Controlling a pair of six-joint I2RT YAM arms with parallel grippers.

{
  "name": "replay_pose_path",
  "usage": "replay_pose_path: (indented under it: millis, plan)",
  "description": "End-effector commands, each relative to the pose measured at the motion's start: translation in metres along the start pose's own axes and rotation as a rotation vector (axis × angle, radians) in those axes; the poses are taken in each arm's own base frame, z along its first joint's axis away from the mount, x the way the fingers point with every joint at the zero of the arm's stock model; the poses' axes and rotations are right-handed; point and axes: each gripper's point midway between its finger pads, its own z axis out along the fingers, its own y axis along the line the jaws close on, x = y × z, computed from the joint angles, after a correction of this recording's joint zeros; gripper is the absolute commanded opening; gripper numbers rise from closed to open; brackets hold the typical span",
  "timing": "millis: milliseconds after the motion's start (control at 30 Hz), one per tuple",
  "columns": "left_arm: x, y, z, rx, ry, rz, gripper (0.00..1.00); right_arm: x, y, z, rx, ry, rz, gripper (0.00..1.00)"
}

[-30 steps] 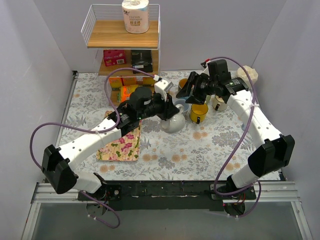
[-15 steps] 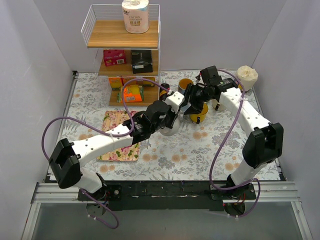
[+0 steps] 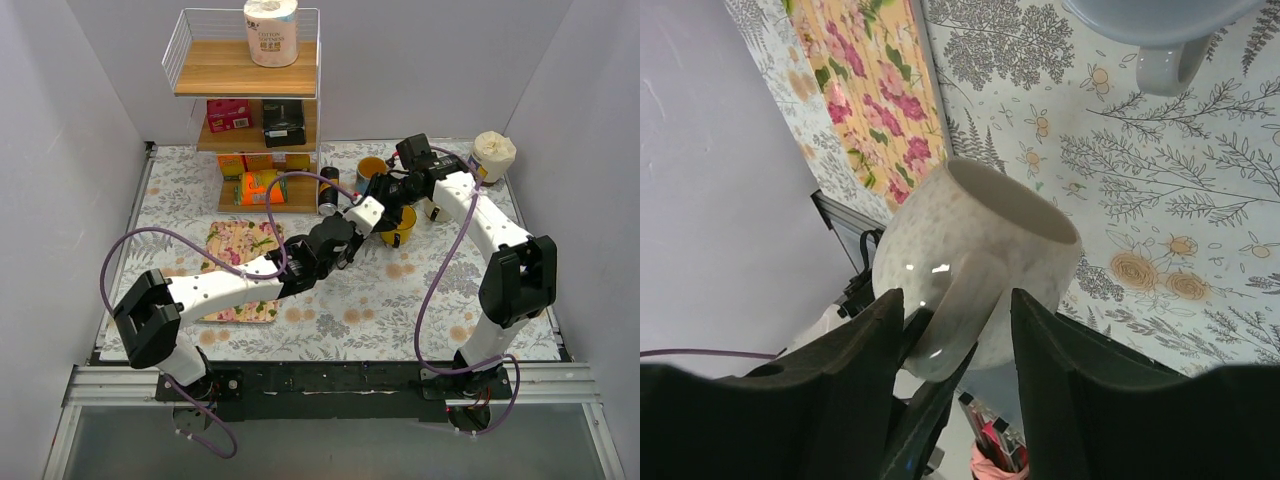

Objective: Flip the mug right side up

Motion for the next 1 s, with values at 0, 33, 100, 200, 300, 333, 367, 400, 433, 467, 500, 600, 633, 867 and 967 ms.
replay_pose_path:
  millis: [0,33,100,200,300,333,367,400,433,467,500,600,633,867,967]
  plan:
    - [-0.048,0.012,0.002,-0.096,-0.138,-0.009,0.0,0.002,0.007,-0.004,-0.01,0.024,0.006,0.52]
    - [-0.051,0.013,0.003,-0.101,-0.141,-0.011,0.0,0.003,0.007,-0.003,-0.009,0.026,0.006,0.52]
    - [-0.049,0.009,0.006,-0.102,-0.135,-0.008,0.0,0.004,0.001,0.0,0.008,0.031,0.013,0.49]
    - [-0.054,0.006,0.005,-0.103,-0.147,-0.009,0.0,0.007,-0.005,0.003,0.02,0.039,0.02,0.46]
    - [-0.057,0.001,0.003,-0.093,-0.159,-0.003,0.0,0.006,-0.009,0.005,0.026,0.04,0.019,0.45]
    - [-0.058,0.001,0.002,-0.095,-0.164,-0.005,0.0,0.006,-0.01,0.007,0.03,0.042,0.02,0.45]
    - [-0.058,-0.003,0.001,-0.089,-0.169,0.003,0.0,0.006,-0.011,0.007,0.036,0.041,0.017,0.45]
    - [-0.059,-0.002,0.0,-0.095,-0.173,0.003,0.0,0.007,-0.013,0.007,0.043,0.042,0.014,0.45]
    - [-0.06,-0.002,-0.001,-0.099,-0.178,0.004,0.0,0.007,-0.016,0.008,0.054,0.043,0.016,0.45]
    - [-0.06,-0.005,-0.002,-0.099,-0.182,0.011,0.0,0.007,-0.021,0.009,0.072,0.04,0.016,0.45]
    - [-0.061,-0.004,-0.003,-0.108,-0.185,0.014,0.0,0.008,-0.023,0.01,0.081,0.045,0.019,0.47]
    - [-0.062,-0.007,-0.006,-0.114,-0.196,0.026,0.0,0.012,-0.033,0.015,0.097,0.059,0.036,0.5]
    - [-0.061,-0.007,-0.006,-0.119,-0.196,0.028,0.0,0.013,-0.034,0.017,0.096,0.063,0.044,0.5]
    - [-0.057,-0.013,-0.006,-0.123,-0.187,0.033,0.0,0.006,-0.022,0.013,0.068,0.044,0.027,0.36]
    - [-0.056,-0.014,-0.005,-0.121,-0.186,0.036,0.0,0.008,-0.021,0.013,0.057,0.054,0.026,0.22]
